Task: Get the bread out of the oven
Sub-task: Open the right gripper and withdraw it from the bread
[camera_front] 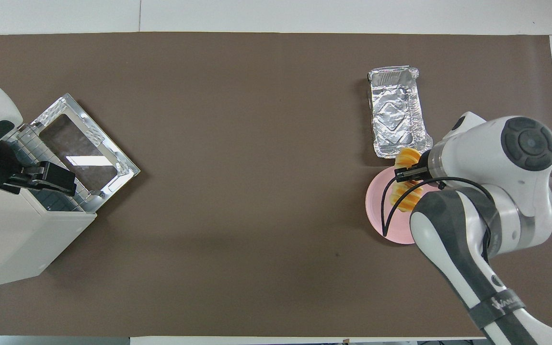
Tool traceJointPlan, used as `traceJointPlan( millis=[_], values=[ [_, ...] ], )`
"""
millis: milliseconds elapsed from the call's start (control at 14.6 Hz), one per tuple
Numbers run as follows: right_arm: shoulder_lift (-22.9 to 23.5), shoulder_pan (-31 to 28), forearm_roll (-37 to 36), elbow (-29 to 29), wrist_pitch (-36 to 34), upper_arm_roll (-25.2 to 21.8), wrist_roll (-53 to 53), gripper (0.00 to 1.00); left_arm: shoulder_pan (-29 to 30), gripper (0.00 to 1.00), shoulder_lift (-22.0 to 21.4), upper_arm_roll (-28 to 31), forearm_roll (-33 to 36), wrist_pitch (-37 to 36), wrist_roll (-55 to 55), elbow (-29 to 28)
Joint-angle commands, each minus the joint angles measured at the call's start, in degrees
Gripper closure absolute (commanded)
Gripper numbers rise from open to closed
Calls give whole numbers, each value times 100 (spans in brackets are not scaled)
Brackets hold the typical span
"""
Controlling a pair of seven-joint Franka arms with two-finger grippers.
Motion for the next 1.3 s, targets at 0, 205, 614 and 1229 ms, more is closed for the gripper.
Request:
traceJointPlan(
  millis=[0, 205, 614, 1229],
  values=[
    [-498, 108, 70, -1310, 1233, 7, 130, 100, 88, 0, -82, -50, -73, 46, 73, -42],
    [-315, 108, 61, -1549, 1780, 7, 77, 100, 88, 0, -82, -50, -73, 46, 73, -42],
    [-226, 99, 61, -1567, 1895, 7, 94, 6, 88, 0, -82, -50, -73, 46, 73, -42],
    [-252, -296, 52, 961, -1662, -28, -246, 0, 88, 0, -82, -50, -73, 46, 73, -42]
  ],
)
